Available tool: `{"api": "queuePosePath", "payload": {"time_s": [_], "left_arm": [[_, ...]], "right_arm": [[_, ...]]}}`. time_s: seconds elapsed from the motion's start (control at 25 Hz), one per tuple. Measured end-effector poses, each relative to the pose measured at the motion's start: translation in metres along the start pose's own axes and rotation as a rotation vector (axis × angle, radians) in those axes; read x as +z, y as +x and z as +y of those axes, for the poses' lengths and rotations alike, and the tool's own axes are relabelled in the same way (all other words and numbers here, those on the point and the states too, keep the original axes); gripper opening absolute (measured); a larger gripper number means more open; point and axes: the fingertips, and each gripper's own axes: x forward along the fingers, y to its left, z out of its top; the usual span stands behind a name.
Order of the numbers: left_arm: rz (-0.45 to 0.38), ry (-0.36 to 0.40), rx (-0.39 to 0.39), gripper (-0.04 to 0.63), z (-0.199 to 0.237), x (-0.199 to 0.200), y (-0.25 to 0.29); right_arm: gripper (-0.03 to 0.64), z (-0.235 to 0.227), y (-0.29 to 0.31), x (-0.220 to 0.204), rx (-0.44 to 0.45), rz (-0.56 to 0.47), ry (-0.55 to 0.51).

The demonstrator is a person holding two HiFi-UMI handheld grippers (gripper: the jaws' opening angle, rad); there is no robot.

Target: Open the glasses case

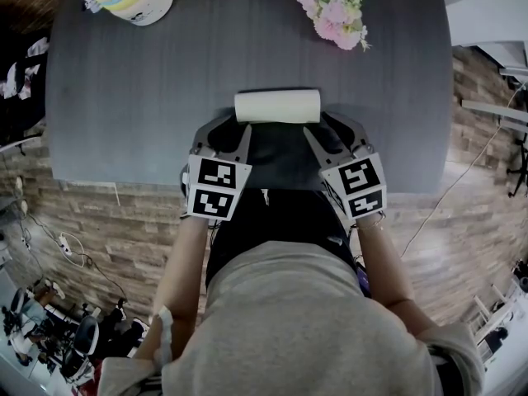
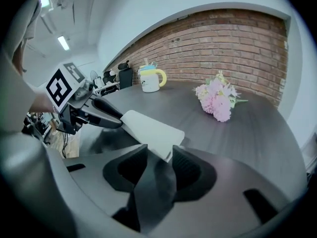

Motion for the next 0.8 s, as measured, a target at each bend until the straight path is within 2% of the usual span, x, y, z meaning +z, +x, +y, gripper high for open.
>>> {"api": "queuePosePath", "payload": {"time_s": [0.28, 0.8], "left_arm": [[-0.006, 0.026, 0.011, 0.1, -0.001, 0.002, -0.002], [-0.04, 0.047, 0.047, 0.1, 0.005, 0.023, -0.008]], "right_arm": [[0.13, -0.002, 0.0, 0.002, -0.036, 0.004, -0.084], [0.115, -0.006, -0.007, 0.025, -0.037, -0.046, -0.114]]}}
